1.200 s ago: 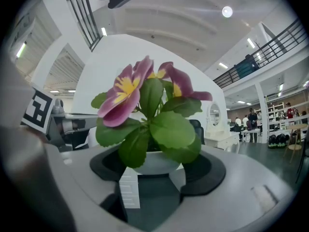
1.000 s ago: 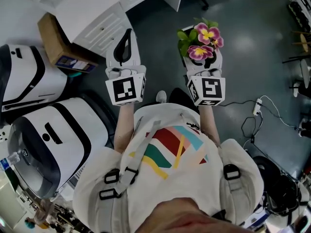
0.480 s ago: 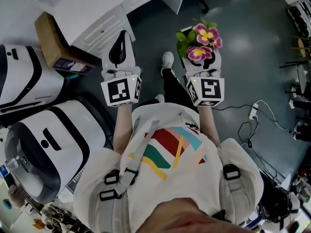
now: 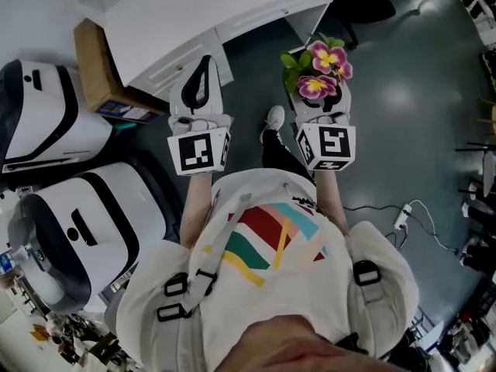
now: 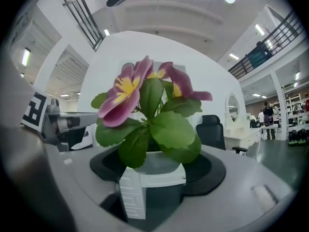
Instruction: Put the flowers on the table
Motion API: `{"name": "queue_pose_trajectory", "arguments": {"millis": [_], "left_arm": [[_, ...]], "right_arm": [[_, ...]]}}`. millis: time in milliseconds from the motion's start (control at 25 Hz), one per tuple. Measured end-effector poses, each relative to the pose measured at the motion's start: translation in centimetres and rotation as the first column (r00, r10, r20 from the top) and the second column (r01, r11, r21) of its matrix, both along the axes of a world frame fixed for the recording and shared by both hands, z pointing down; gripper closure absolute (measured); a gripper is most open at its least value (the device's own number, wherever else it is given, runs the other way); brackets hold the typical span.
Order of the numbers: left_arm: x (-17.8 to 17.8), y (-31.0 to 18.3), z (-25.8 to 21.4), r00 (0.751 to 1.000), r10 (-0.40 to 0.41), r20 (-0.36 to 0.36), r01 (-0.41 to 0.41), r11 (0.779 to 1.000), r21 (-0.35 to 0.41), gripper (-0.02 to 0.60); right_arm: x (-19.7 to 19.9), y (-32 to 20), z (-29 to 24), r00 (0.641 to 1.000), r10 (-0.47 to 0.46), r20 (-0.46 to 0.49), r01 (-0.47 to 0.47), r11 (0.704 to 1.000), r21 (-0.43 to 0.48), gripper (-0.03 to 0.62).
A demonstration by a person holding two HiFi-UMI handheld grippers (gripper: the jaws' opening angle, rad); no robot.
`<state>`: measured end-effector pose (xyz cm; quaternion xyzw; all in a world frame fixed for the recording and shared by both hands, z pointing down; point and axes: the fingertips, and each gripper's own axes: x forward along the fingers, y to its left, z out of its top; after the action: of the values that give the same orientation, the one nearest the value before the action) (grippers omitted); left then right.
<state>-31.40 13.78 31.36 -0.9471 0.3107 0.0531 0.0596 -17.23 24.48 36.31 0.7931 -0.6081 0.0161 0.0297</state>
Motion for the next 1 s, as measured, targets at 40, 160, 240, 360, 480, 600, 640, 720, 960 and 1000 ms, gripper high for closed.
{"name": "queue_pose_trajectory", "arguments": {"millis": [40, 160, 240, 360, 480, 600, 640, 720, 960, 1000], "left_arm": [[0.6, -1.1, -0.1, 1.000, -0.009, 0.006, 0.009, 1.000, 0.003, 0.577], [2.9, -4.6, -1.1, 0.999, -0.034, 0.010, 0.033, 0.999, 0.023, 0.577], [4.6, -6.9, -2.0, 0.999, -0.050, 0.009, 0.049, 0.998, 0.039, 0.577], [7.2, -9.8, -2.2, 0.998, -0.070, 0.008, 0.070, 0.997, 0.041, 0.577], [10.2, -12.6, -1.5, 0.996, -0.084, 0.024, 0.083, 0.996, 0.032, 0.577], [12.8, -14.5, -1.3, 0.996, -0.089, 0.030, 0.088, 0.995, 0.038, 0.577], [13.5, -15.2, -1.5, 0.996, -0.088, 0.027, 0.087, 0.995, 0.046, 0.577], [15.0, -16.3, -2.0, 0.996, -0.085, 0.015, 0.083, 0.994, 0.064, 0.577], [18.6, -17.8, -2.4, 0.998, -0.060, 0.037, 0.057, 0.996, 0.069, 0.577], [19.2, -17.8, -2.4, 0.998, -0.052, 0.042, 0.049, 0.996, 0.074, 0.577]], "right_arm": [[0.7, -1.3, 0.0, 1.000, -0.009, 0.006, 0.009, 1.000, 0.001, 0.269], [3.1, -5.1, -0.5, 0.999, -0.038, 0.008, 0.038, 0.999, 0.013, 0.269], [4.9, -7.5, -1.0, 0.999, -0.053, 0.000, 0.053, 0.998, 0.024, 0.269], [7.7, -10.5, -1.2, 0.997, -0.072, -0.007, 0.072, 0.997, 0.022, 0.269], [10.8, -13.5, -0.6, 0.996, -0.084, 0.001, 0.084, 0.996, 0.008, 0.269], [13.7, -15.7, -0.1, 0.996, -0.091, 0.017, 0.091, 0.996, 0.004, 0.269], [14.6, -16.4, -0.1, 0.996, -0.091, 0.020, 0.091, 0.996, 0.007, 0.269], [16.3, -17.7, 0.0, 0.996, -0.087, 0.024, 0.087, 0.996, 0.017, 0.269], [19.5, -19.0, 0.9, 0.996, -0.067, 0.055, 0.067, 0.998, 0.015, 0.269], [19.9, -19.1, 1.0, 0.996, -0.065, 0.055, 0.065, 0.998, 0.016, 0.269]]}}
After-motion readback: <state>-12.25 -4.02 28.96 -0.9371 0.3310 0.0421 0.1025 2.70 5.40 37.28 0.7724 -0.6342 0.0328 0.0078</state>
